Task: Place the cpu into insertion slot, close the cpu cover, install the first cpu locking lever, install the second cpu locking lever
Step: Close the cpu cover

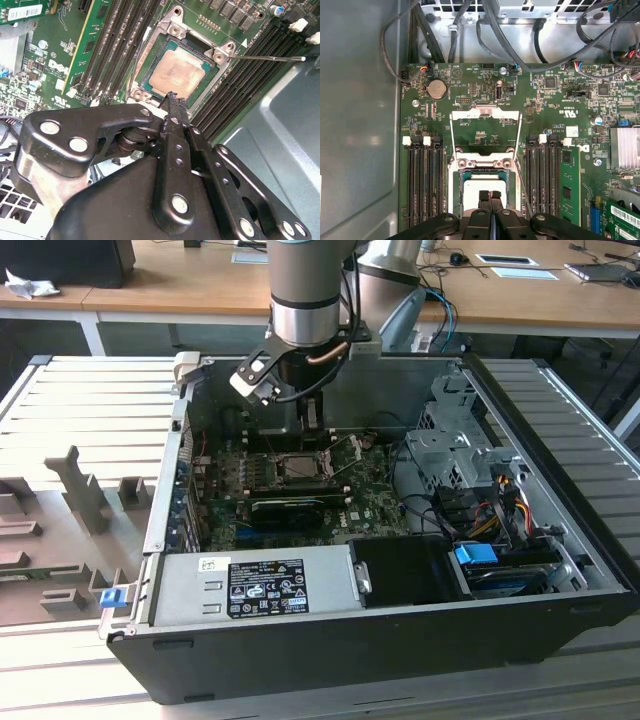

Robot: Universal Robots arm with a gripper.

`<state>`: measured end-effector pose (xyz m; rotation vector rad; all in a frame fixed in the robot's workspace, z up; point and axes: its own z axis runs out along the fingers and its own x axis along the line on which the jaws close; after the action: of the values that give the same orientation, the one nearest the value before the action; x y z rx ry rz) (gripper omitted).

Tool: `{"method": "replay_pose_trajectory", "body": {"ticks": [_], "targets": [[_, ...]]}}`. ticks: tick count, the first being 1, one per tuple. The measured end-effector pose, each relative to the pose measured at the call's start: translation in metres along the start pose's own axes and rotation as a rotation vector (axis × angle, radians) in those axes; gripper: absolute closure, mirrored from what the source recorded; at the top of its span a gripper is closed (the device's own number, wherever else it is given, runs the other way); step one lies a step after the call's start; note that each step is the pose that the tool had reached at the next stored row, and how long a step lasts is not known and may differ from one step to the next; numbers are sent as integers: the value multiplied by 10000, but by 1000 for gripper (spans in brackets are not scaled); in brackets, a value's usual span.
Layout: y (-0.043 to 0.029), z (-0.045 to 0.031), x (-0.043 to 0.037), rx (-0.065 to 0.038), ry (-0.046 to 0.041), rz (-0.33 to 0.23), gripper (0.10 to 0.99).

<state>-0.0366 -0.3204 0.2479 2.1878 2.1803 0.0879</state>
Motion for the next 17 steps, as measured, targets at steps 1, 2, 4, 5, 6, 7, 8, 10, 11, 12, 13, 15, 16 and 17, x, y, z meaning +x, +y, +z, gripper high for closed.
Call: {"method": "replay_pose_trajectory", "body": {"ticks": [1, 2, 4, 5, 6, 7, 8, 10, 11, 12, 13, 15, 16, 17], "targets": [[0, -5, 1, 0, -11, -1, 980], [1, -7, 2, 0, -16, -1, 980], [1, -12, 4, 0, -26, -2, 980], [1, -16, 5, 0, -36, -3, 980], [1, -18, 5, 0, -43, -4, 980], [2, -22, 7, 0, -54, -4, 980], [2, -25, 8, 0, -62, -4, 980], [2, -33, 11, 0, -80, -7, 980], [3, -34, 12, 0, -85, -7, 980], [3, -39, 14, 0, -96, -8, 980], [3, -44, 16, 0, -109, -8, 980], [4, -54, 20, 0, -139, -11, 980], [4, -58, 23, 0, -151, -12, 980], [5, -61, 24, 0, -161, -13, 980]]}}
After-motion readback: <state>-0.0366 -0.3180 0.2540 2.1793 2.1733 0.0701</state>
